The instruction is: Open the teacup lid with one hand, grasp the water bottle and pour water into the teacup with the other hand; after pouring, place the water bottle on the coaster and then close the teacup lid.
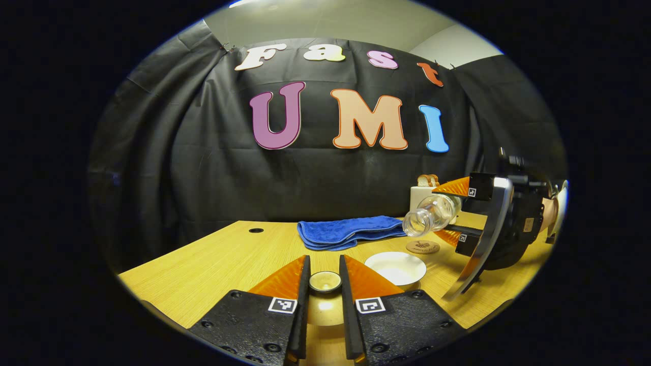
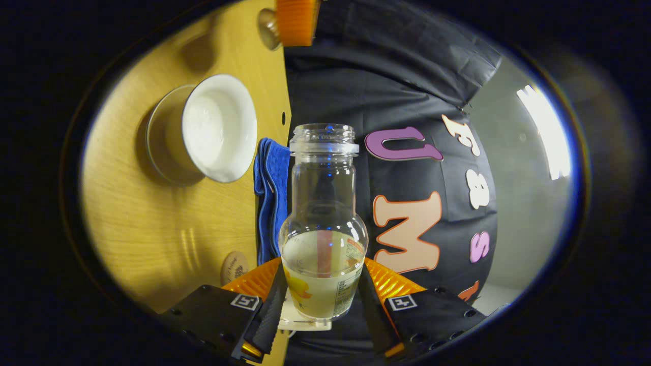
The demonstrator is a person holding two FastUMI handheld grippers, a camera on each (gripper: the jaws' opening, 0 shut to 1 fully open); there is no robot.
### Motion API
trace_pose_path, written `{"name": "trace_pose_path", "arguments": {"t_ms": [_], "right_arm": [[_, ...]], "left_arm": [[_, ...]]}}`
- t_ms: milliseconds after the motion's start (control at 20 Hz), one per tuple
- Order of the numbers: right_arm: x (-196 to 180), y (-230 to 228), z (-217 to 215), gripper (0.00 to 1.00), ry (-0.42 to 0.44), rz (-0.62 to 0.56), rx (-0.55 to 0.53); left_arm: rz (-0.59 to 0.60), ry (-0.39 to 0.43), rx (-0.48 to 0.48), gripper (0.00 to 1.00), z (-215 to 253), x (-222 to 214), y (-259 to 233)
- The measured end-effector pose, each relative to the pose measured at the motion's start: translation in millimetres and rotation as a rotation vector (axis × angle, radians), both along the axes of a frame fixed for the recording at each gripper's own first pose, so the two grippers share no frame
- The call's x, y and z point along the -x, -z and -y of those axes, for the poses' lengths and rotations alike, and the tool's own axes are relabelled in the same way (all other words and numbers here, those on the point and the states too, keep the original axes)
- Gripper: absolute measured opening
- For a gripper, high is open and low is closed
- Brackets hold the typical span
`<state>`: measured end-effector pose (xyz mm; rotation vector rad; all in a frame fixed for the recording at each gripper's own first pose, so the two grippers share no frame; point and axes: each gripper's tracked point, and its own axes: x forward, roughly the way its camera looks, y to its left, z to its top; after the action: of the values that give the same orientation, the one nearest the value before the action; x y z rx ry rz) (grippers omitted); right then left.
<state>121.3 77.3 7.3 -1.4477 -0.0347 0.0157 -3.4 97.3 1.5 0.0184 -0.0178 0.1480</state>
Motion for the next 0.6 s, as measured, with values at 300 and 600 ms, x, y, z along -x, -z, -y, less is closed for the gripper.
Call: {"name": "trace_pose_path", "arguments": {"t_ms": [300,600], "right_arm": [[8,7,19,0.77,0.069,-0.116,-0.435],[-17,-13,50,0.76,0.110,-0.156,-0.916]], "left_arm": [[0.000,-0.001,0.000,0.27,1,0,0],[0.000,-0.005,0.000,0.27,0,1,0]]}}
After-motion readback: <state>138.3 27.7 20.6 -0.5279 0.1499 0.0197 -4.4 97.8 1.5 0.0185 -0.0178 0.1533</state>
